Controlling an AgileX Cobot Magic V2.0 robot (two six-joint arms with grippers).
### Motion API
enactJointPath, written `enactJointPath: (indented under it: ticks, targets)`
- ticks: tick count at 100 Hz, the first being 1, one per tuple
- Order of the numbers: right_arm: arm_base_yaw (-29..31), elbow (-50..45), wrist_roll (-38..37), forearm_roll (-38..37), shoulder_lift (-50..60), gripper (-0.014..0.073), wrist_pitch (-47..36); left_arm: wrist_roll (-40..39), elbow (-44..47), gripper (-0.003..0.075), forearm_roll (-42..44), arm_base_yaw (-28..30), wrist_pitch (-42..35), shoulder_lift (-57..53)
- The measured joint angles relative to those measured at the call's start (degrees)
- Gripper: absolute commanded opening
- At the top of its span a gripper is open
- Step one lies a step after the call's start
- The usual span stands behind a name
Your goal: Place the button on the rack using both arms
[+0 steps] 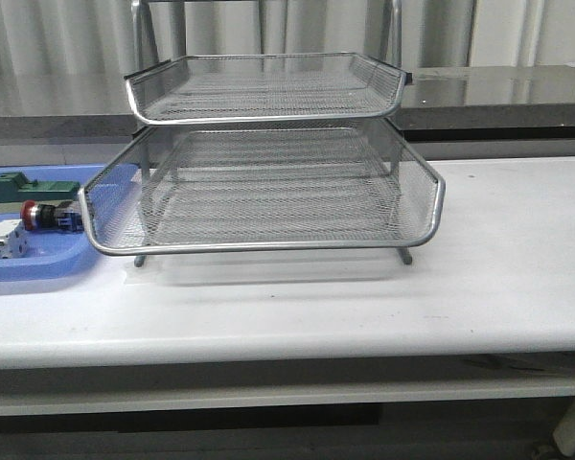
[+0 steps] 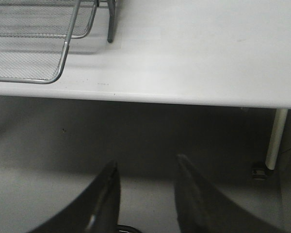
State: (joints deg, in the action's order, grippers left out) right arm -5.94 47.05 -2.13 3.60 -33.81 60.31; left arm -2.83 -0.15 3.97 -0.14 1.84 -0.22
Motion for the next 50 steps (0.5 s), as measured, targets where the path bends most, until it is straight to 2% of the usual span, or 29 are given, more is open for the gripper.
enactJointPath:
  ticks: [21,50]
  targets:
    - [0.0,0.0,0.0,0.0,0.0,-0.0064,0.3,0.0,0.0,-0.0021,0.0,0.0,0.0,0.0]
    - [0.0,0.0,0.0,0.0,0.0,-0.0070,0.3,0.0,0.0,-0.0021,0.0,0.0,0.0,0.0]
